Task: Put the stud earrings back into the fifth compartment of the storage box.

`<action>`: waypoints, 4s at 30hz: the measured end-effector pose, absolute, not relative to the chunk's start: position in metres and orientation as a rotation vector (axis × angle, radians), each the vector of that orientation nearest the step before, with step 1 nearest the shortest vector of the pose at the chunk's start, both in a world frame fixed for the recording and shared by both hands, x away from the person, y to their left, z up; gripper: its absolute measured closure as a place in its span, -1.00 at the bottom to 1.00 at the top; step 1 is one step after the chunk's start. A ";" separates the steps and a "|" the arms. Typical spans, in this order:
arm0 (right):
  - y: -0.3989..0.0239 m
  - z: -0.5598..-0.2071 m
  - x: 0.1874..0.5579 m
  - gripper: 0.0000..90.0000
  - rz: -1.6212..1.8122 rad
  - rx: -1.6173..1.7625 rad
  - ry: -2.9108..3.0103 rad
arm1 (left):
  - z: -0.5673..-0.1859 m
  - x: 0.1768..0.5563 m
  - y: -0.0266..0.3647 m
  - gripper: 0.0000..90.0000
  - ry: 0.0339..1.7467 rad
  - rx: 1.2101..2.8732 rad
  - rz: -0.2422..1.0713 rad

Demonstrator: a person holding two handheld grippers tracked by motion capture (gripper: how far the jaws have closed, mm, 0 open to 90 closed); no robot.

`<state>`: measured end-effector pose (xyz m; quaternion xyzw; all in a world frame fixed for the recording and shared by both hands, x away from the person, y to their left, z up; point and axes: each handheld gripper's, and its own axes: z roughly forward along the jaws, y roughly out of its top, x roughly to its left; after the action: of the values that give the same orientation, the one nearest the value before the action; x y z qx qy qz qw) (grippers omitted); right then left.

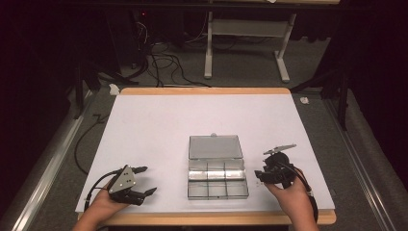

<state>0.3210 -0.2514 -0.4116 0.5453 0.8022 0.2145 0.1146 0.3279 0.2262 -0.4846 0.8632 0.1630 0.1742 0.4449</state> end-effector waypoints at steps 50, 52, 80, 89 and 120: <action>-0.233 -0.438 0.345 0.86 0.284 1.600 2.628 | -0.485 0.328 0.226 -0.54 0.398 2.142 0.432; -0.233 -0.439 0.345 0.90 0.283 1.590 2.629 | -0.485 0.328 0.226 -0.54 0.397 2.144 0.435; -0.230 -0.403 0.337 0.91 0.398 1.572 2.620 | -0.485 0.327 0.225 -0.54 0.390 2.145 0.441; -0.217 -0.375 0.324 0.91 0.455 1.493 2.602 | -0.485 0.328 0.226 -0.54 0.395 2.143 0.426; -0.145 -0.394 0.322 0.91 0.423 1.239 2.805 | -0.485 0.328 0.226 -0.54 0.390 2.147 0.432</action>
<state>0.3220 -0.1451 -0.3936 0.4000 0.9060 0.1365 0.0231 0.3277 0.2255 -0.4847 0.8654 0.1573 0.1740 0.4428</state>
